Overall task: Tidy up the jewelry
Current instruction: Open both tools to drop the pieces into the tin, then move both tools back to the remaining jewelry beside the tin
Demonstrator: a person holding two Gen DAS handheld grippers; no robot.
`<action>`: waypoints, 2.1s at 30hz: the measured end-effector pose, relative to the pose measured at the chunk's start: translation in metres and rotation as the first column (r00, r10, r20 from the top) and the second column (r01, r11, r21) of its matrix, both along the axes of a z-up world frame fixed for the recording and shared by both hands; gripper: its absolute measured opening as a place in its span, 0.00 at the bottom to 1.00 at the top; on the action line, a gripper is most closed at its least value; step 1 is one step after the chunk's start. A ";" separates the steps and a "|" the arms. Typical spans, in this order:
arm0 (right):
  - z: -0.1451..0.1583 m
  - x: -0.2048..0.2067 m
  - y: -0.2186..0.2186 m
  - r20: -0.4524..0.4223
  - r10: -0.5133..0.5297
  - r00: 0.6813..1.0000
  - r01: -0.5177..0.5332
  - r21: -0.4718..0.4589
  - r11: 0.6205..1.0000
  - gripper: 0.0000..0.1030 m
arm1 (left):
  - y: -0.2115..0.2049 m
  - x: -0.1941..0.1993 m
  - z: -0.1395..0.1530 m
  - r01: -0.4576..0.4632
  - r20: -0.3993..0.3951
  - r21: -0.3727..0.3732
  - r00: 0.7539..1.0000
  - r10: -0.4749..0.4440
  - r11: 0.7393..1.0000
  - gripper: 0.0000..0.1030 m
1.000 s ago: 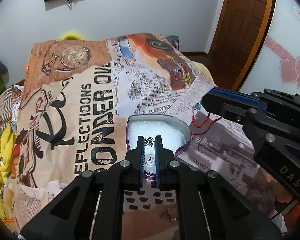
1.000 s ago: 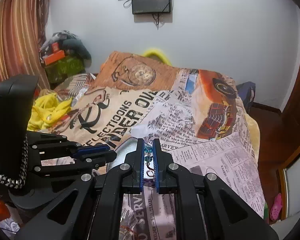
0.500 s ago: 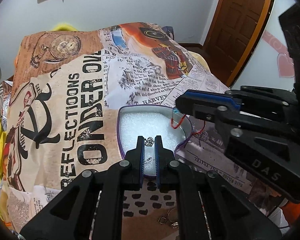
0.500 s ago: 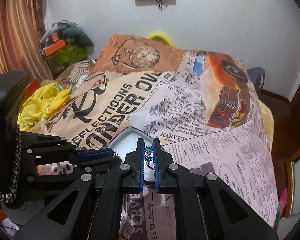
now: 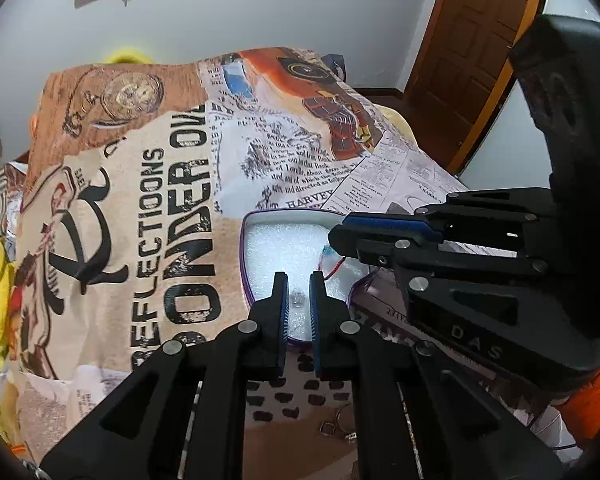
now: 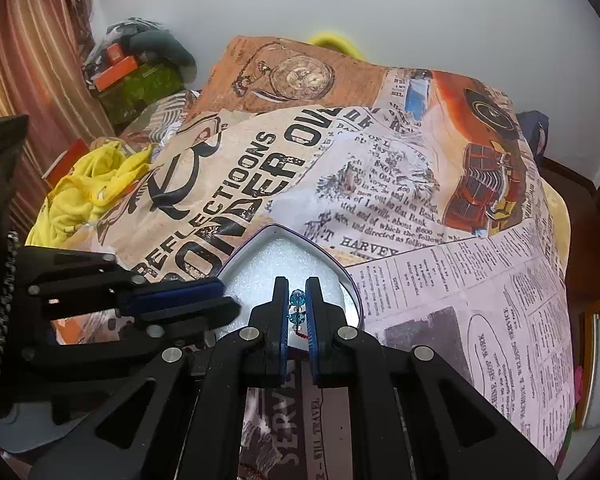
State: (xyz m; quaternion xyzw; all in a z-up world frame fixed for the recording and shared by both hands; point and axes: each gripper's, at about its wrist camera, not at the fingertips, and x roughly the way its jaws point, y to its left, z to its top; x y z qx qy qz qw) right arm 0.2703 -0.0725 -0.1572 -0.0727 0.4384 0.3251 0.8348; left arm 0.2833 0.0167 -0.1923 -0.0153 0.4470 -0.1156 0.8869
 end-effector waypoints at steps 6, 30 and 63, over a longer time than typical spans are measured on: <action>0.012 -0.003 -0.006 0.011 -0.032 0.999 0.031 0.021 0.999 0.27 | 0.003 -0.009 0.016 -0.002 0.020 0.003 1.000 0.002 1.000 0.10; 0.090 -0.097 -0.045 0.201 -0.149 0.968 0.137 0.076 0.988 0.27 | 0.013 -0.099 0.098 -0.046 0.148 0.047 0.988 0.039 0.998 0.48; -0.020 -0.127 -0.058 -0.076 -0.195 0.978 0.194 -0.021 0.981 0.28 | 0.001 -0.133 -0.005 -0.031 -0.099 -0.013 0.995 0.030 0.999 0.49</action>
